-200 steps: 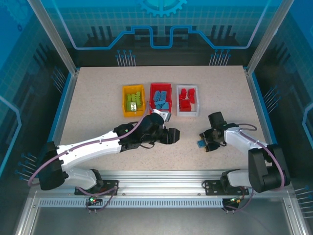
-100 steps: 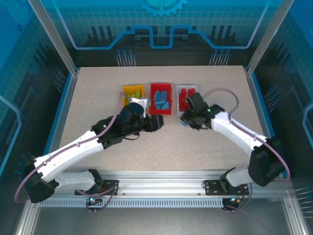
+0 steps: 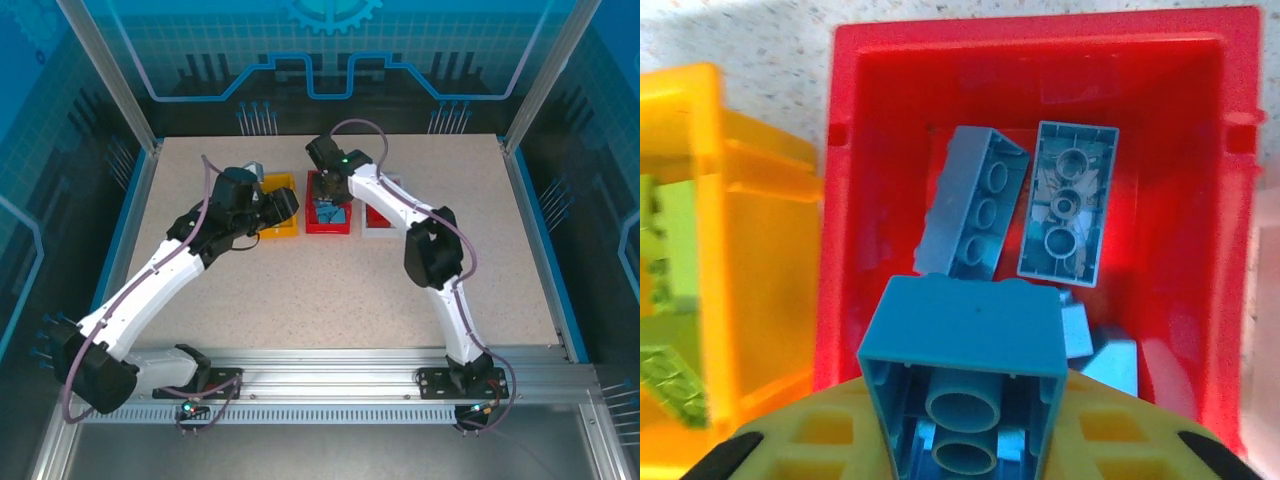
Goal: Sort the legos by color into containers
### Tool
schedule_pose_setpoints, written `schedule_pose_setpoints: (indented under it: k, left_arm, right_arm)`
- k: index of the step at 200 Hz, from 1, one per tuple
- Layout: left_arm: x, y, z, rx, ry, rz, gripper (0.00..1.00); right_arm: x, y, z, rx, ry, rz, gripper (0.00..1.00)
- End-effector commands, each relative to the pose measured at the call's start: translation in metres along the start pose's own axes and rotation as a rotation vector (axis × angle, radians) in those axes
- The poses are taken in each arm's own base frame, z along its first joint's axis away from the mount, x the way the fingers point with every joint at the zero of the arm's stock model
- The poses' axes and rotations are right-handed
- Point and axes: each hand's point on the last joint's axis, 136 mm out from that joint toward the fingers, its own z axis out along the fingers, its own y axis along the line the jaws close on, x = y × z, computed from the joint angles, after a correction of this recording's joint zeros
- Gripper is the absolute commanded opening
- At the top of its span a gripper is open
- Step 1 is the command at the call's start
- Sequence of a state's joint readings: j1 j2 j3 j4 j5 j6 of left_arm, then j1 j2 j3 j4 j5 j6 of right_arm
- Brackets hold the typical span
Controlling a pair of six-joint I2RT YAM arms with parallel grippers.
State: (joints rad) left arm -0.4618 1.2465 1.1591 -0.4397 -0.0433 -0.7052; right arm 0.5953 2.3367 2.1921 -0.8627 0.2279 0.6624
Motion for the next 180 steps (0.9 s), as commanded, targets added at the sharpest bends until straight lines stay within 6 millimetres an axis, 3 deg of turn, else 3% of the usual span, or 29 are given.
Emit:
schedule_pose_setpoints:
  k: [1,28,55,71,89,113,117,122,126,138,169,180]
  left_arm:
    - [-0.014,-0.012,0.002,0.056,-0.027,0.011,0.62]
    - [-0.017,-0.011,0.002,0.061,-0.044,0.009,0.62]
    - [-0.017,-0.009,-0.003,0.053,-0.048,0.015,0.62]
    - [-0.017,-0.005,-0.01,0.03,-0.054,0.015,0.62]
    - [-0.017,0.005,-0.021,-0.011,-0.06,0.006,0.63]
    - [-0.019,0.029,-0.039,-0.087,-0.071,-0.033,0.71]
    - [-0.019,0.035,-0.042,-0.1,-0.073,-0.043,0.73]
    - [-0.018,0.043,-0.044,-0.117,-0.073,-0.059,0.89]
    - [-0.018,0.05,-0.048,-0.125,-0.074,-0.072,0.98]
    - [-0.017,0.07,-0.055,-0.136,-0.08,-0.122,0.99]
    - [-0.012,0.12,-0.079,-0.206,-0.169,-0.161,0.99]
    - [-0.01,0.139,-0.085,-0.292,-0.206,-0.143,0.99]
  right_arm:
    - [-0.001,-0.016,0.008,0.046,0.052,-0.022,0.33]
    - [0.0,-0.016,0.022,0.016,0.079,-0.006,0.47]
    - [-0.006,-0.005,0.004,-0.027,0.054,-0.033,0.64]
    - [-0.011,0.002,-0.019,-0.054,0.017,-0.04,0.69]
    - [-0.023,0.013,-0.074,-0.103,-0.083,-0.046,0.72]
    - [-0.021,0.007,-0.139,-0.105,-0.216,-0.053,0.79]
    - [-0.019,0.002,-0.15,-0.097,-0.244,-0.05,0.82]
    - [-0.016,-0.005,-0.161,-0.09,-0.272,-0.049,0.98]
    - [-0.013,-0.011,-0.168,-0.084,-0.296,-0.047,1.0]
    - [-0.004,-0.035,-0.193,-0.048,-0.4,-0.041,1.0]
    - [0.041,-0.135,-0.249,0.207,-0.683,0.007,1.0]
    - [0.06,-0.176,-0.255,0.308,-0.708,0.059,1.0]
